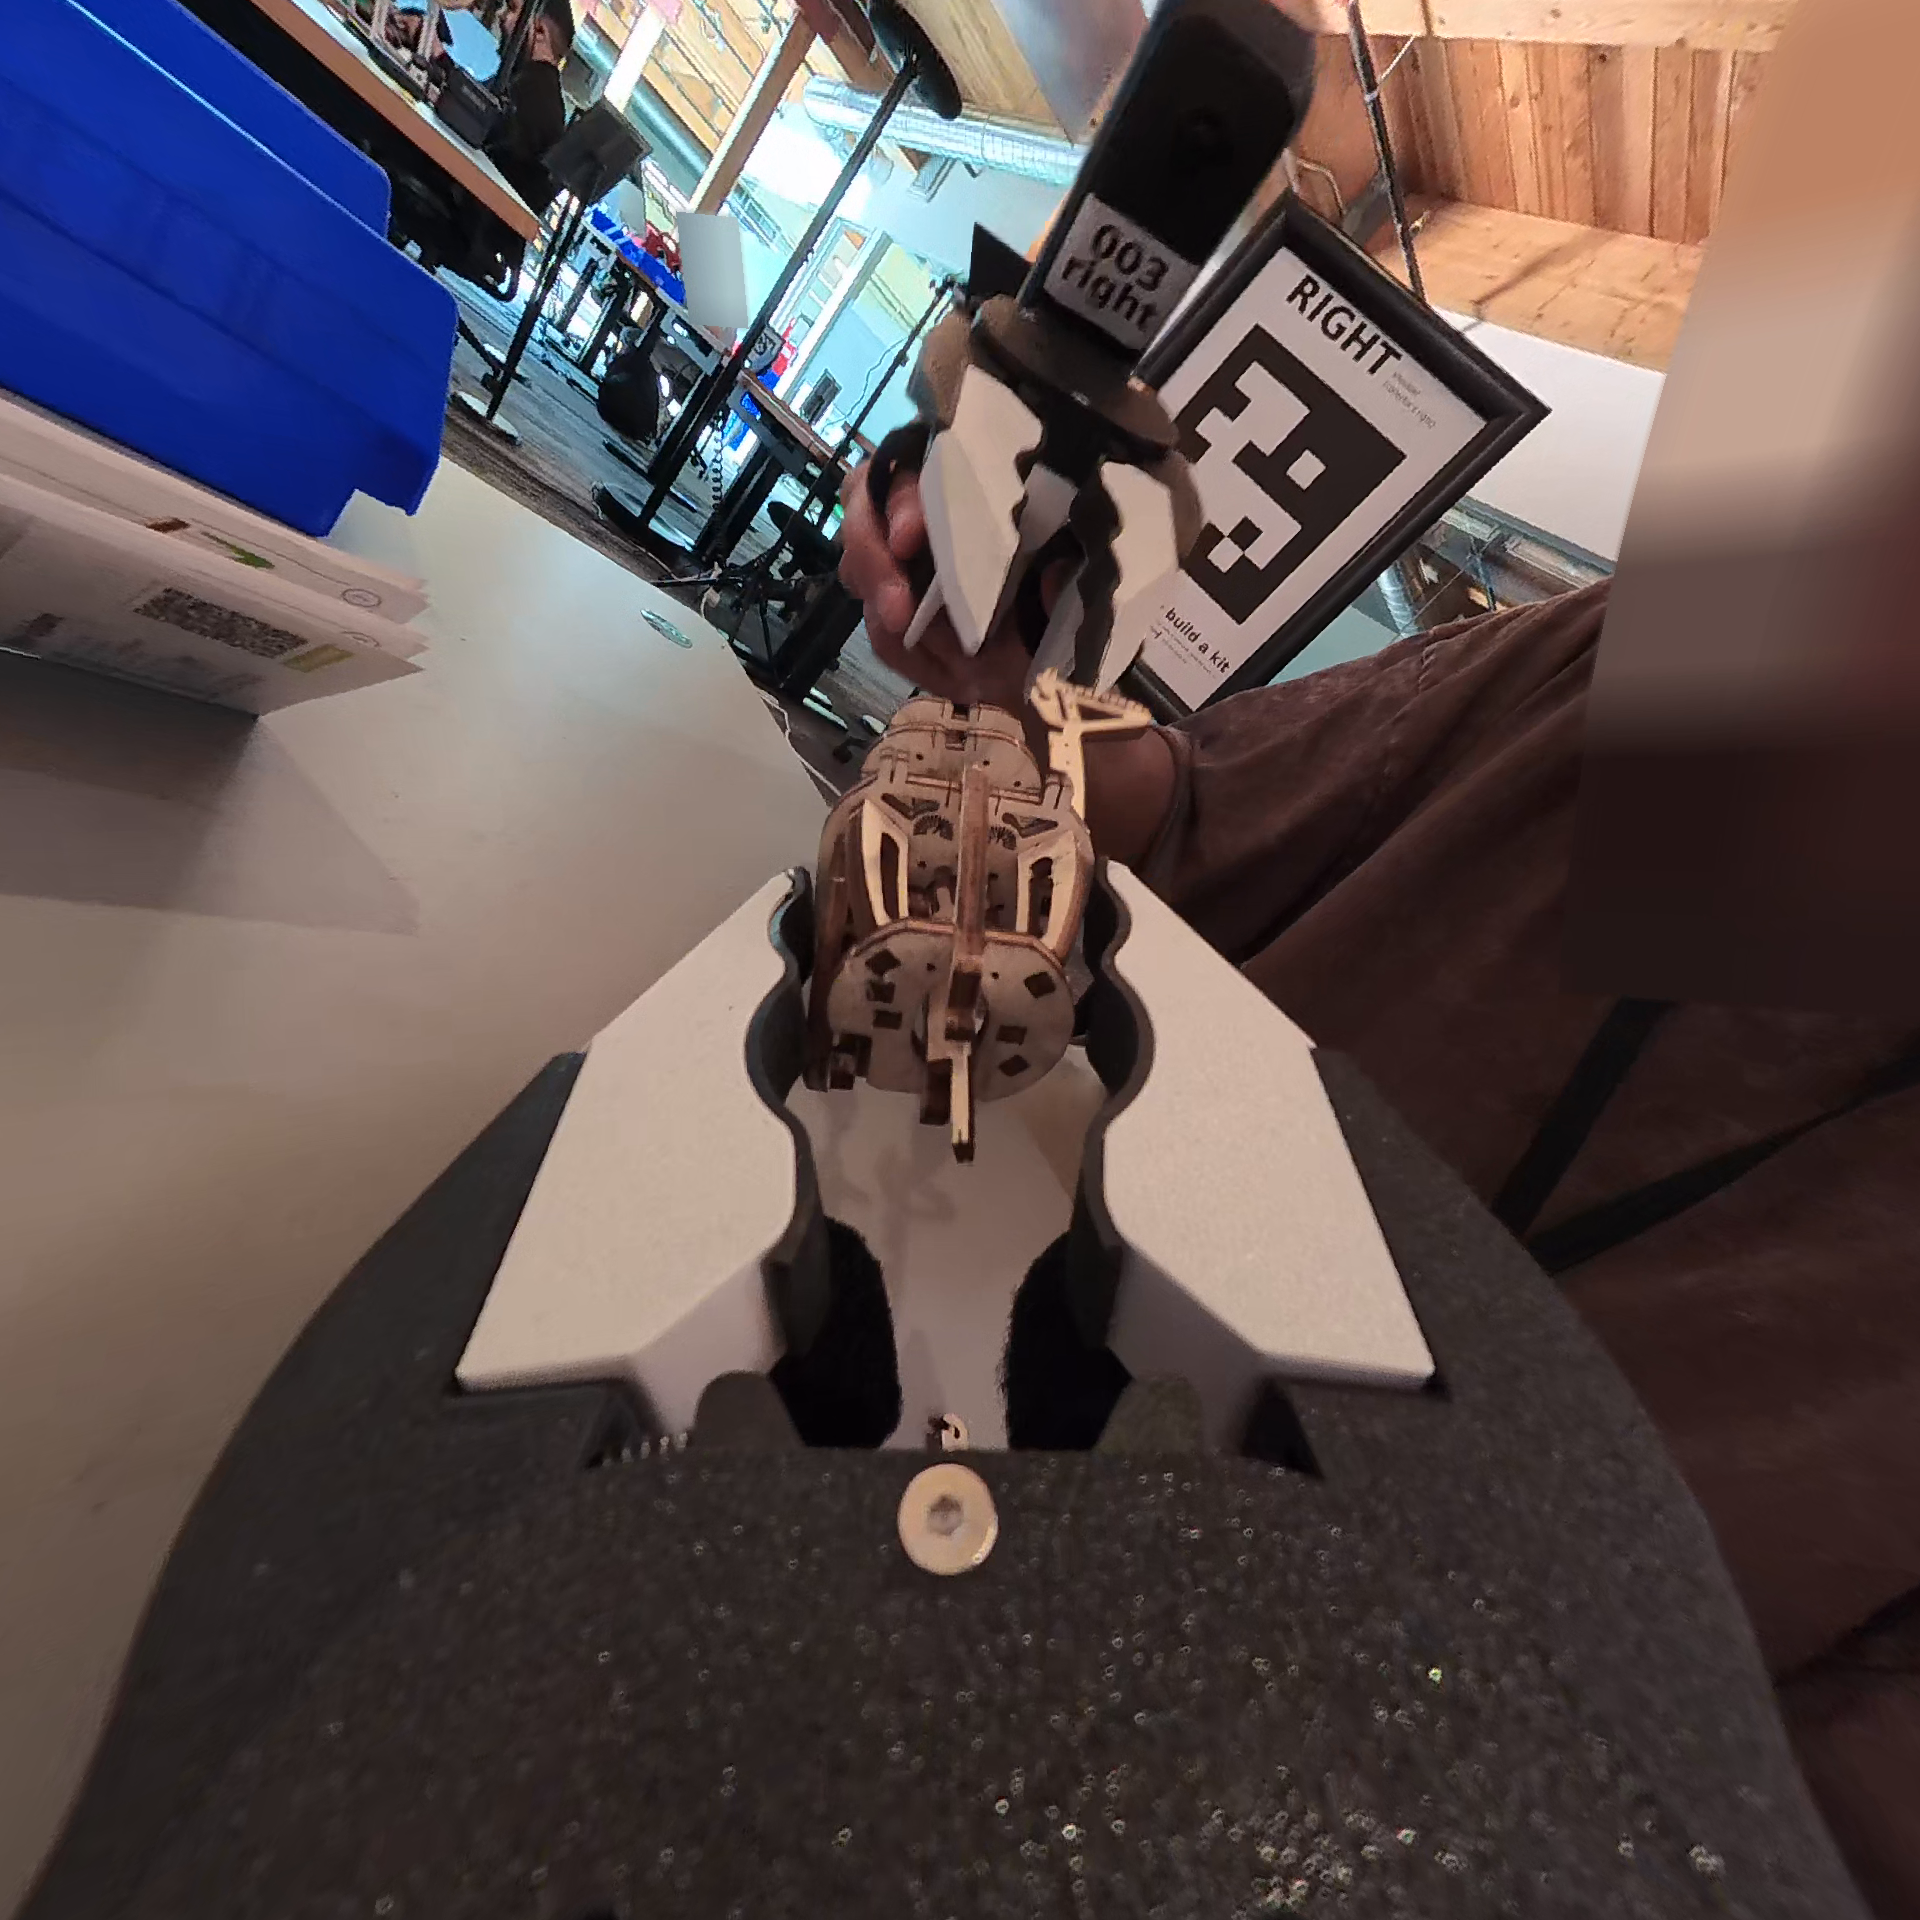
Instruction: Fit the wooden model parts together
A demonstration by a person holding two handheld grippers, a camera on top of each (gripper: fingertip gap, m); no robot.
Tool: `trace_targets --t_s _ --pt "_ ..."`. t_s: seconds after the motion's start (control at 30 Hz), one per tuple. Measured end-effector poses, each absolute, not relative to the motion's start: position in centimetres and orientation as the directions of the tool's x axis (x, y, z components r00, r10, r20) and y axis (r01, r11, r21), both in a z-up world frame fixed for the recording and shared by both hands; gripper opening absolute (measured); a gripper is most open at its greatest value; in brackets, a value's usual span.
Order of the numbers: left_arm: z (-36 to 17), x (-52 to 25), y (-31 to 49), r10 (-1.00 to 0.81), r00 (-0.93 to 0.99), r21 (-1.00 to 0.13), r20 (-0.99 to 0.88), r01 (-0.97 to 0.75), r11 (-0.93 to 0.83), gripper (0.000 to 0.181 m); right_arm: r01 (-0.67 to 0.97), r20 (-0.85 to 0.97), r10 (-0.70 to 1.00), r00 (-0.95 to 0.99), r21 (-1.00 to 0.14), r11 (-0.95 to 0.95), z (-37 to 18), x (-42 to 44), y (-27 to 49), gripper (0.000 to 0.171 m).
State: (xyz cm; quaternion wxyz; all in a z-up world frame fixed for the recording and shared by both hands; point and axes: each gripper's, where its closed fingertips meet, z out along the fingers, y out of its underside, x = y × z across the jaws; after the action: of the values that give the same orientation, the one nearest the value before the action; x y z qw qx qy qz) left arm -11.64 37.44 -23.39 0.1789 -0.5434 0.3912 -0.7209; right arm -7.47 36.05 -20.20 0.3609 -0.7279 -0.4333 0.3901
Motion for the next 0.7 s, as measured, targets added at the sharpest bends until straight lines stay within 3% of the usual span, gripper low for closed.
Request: trace_targets --t_s 0.43,0.7 --pt "-23.60 -11.60 37.61 -0.688 -0.330 -0.758 0.646 -0.169 -0.630 0.049 0.261 -0.393 0.878 0.272 -0.848 -0.461 -21.24 -7.10 36.55 0.026" --pt "-23.87 -11.41 37.75 -0.704 -0.306 -0.765 0.641 -0.171 -0.621 0.049 0.247 -0.279 0.916 0.288 -0.902 -0.353 -20.63 -6.99 36.75 0.010"
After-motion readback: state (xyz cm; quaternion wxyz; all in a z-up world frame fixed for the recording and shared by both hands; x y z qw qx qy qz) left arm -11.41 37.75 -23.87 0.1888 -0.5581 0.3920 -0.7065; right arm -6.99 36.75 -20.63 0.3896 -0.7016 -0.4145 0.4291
